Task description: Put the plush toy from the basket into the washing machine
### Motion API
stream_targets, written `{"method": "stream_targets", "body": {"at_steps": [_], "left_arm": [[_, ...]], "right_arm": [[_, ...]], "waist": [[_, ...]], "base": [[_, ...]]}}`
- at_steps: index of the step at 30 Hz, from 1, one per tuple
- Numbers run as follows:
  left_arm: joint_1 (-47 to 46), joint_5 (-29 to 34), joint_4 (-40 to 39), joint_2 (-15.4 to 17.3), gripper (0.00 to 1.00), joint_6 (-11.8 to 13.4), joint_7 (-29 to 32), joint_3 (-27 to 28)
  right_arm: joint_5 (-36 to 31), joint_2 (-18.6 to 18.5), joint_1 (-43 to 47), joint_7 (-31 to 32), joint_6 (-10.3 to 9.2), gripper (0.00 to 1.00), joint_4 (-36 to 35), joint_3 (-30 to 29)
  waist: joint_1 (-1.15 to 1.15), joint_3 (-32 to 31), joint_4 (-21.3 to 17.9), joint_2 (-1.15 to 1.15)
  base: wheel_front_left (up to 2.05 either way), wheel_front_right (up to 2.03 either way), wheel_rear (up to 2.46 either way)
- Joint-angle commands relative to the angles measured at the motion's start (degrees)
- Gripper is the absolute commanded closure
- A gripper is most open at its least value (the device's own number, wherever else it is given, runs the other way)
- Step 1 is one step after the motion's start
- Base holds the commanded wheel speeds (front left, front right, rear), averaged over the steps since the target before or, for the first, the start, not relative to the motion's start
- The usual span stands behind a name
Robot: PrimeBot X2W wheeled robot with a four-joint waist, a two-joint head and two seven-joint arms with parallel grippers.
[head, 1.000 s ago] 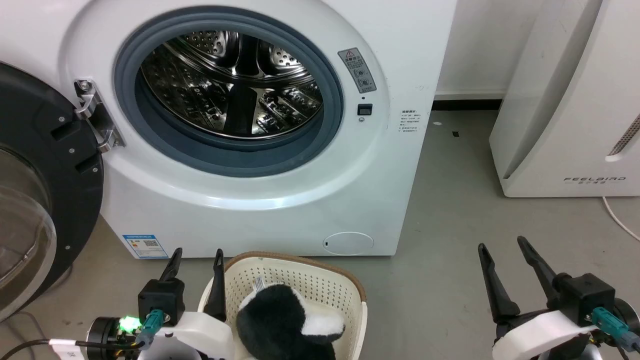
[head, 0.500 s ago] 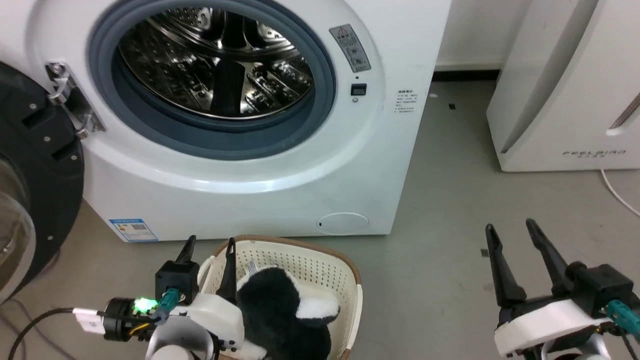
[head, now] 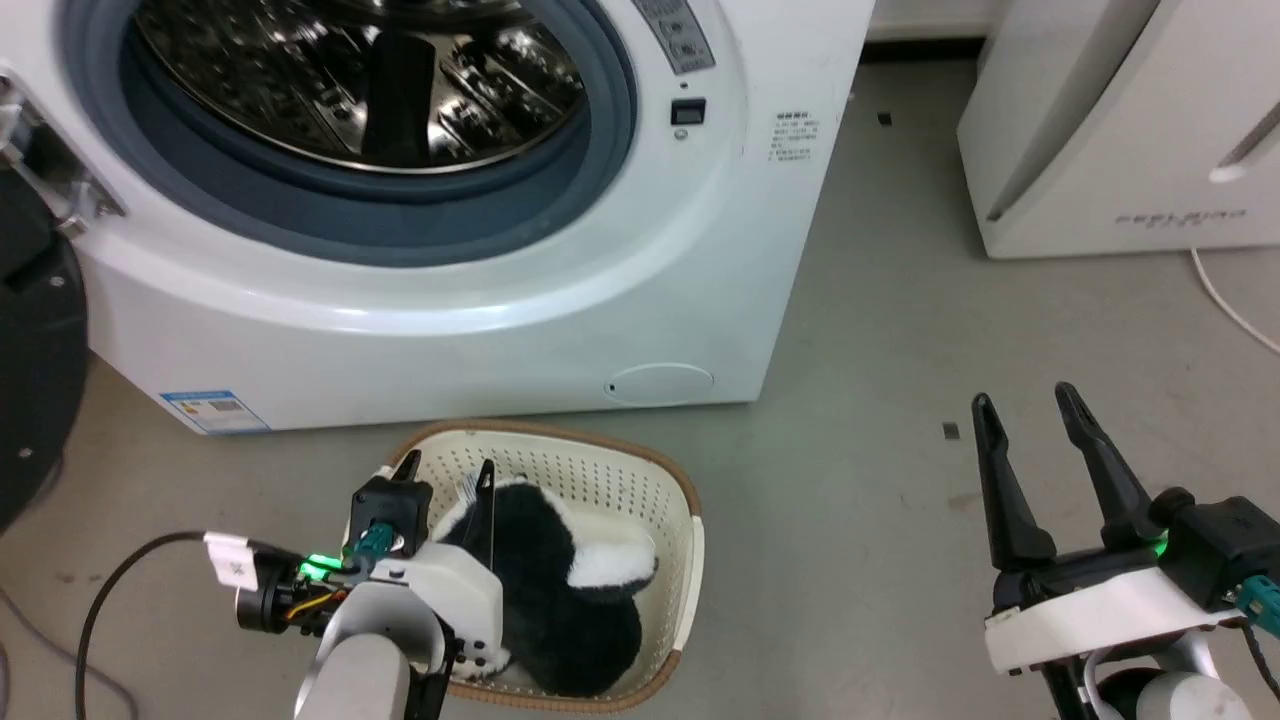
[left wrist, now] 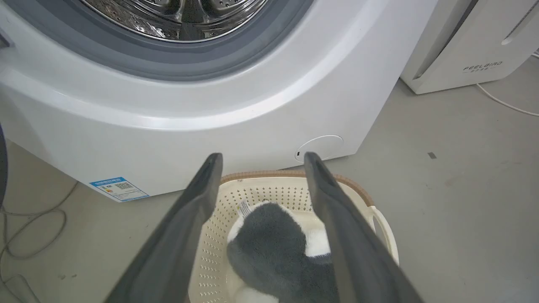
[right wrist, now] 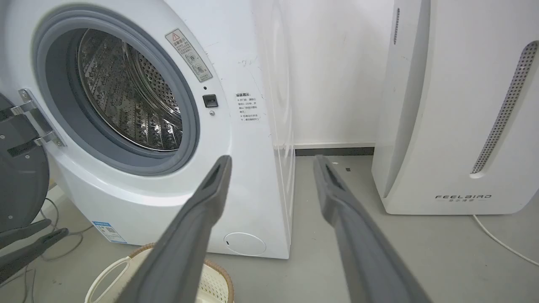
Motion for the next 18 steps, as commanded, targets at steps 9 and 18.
{"method": "stream_targets", "body": {"at_steps": [9,18], "left_arm": [[-7.1,-0.5,8.2,1.4,0.00,-1.4,1.5,-1.8],[-12.3,-0.1,13.9,2.8,0.00,-2.2,5.0,-4.1]], "right_arm": [[2.4,0.0,-2.6,-1.6,-0.02,0.00,-1.8,1.1],[4.5,0.0,-4.7,-2.7,-0.03,0.00,-3.2,1.5]], "waist": [[-0.01,6.6,-2.4,0.00],[-0.01,12.5,-3.7,0.00]], "base": [[0.00,0.00,0.00],[0.00,0.00,0.00]]}}
